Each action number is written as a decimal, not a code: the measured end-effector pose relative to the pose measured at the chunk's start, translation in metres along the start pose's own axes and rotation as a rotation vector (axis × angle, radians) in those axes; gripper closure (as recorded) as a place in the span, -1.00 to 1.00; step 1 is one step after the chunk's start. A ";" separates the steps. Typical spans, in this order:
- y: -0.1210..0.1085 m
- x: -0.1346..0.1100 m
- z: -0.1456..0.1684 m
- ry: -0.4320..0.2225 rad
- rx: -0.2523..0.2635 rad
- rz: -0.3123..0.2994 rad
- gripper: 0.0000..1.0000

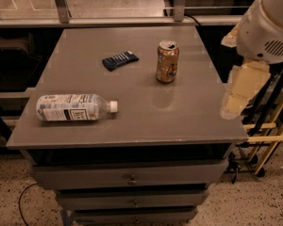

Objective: Place blue plastic bottle upright

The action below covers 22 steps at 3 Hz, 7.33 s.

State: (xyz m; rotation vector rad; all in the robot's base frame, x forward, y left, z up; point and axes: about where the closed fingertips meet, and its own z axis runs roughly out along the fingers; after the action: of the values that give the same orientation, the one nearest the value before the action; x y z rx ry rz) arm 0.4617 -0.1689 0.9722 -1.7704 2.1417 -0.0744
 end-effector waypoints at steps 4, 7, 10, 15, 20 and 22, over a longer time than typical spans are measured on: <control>0.036 -0.187 0.104 -0.019 -0.152 -0.274 -1.00; 0.047 -0.259 0.152 -0.002 -0.193 -0.235 -1.00; 0.060 -0.274 0.191 0.039 -0.219 -0.175 -1.00; 0.036 -0.294 0.157 -0.162 -0.169 -0.322 1.00; -0.022 -0.299 0.116 -0.234 0.073 -0.691 1.00; -0.051 -0.305 0.108 -0.272 0.136 -0.907 1.00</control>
Offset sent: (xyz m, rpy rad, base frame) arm 0.0099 0.1937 -0.0744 -0.0719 0.0949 0.3715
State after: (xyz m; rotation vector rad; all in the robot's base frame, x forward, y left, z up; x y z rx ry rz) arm 0.5884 0.1326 0.9577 -2.3459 0.9986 -0.1862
